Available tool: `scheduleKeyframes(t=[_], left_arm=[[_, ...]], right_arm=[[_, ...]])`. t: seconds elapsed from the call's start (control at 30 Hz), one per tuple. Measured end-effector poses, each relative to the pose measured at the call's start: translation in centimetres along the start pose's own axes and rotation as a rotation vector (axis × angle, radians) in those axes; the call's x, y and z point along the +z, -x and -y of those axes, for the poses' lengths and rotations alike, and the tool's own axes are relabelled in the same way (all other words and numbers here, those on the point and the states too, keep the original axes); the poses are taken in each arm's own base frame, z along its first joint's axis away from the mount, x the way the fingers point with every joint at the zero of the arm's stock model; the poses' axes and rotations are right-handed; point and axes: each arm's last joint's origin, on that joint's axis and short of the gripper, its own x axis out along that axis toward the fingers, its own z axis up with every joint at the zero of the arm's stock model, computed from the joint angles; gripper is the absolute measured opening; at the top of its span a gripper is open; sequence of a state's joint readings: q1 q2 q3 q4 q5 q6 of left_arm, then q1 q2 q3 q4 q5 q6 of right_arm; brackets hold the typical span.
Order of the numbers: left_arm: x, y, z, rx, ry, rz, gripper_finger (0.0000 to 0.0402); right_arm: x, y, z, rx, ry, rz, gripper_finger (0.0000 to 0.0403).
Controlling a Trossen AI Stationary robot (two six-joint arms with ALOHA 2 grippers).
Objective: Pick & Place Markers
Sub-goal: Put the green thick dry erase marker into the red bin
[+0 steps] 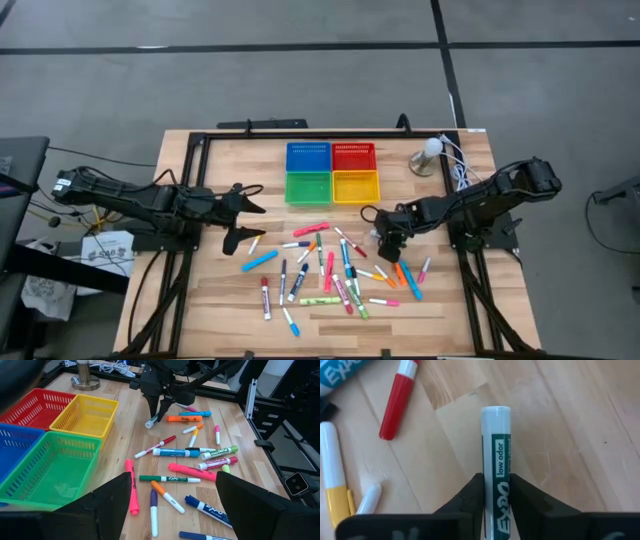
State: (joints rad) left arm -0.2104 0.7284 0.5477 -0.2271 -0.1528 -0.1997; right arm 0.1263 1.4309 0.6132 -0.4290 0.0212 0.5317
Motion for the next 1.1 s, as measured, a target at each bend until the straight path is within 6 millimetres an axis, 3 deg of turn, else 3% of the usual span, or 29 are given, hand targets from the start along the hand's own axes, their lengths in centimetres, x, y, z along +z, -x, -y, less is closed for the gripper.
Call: scheduleKeyframes(t=[0.23, 0.43, 0.57, 0.87, 1.1], left_arm=[[0.0, 0.0, 0.0, -0.001, 0.001, 0.004, 0.029], [0.1, 0.0, 0.0, 0.001, 0.002, 0.01, 0.029], [0.1, 0.0, 0.0, 0.001, 0.002, 0.012, 0.029], [0.2, 0.0, 0.0, 0.0, 0.003, 0.018, 0.029], [0.2, 0.0, 0.0, 0.0, 0.003, 0.019, 0.029]], right_arm=[[2.0, 1.4, -1.1, 0.042, 0.019, 0.074, 0.006], [5.7, 4.5, -2.8, 0.099, 0.112, 0.219, 0.0064], [8.6, 7.1, -2.9, 0.113, 0.147, 0.332, 0.0065], [13.9, 12.3, 0.1, 0.041, 0.197, 0.541, 0.0065], [15.5, 14.1, 2.5, -0.019, 0.191, 0.6, 0.0065]])
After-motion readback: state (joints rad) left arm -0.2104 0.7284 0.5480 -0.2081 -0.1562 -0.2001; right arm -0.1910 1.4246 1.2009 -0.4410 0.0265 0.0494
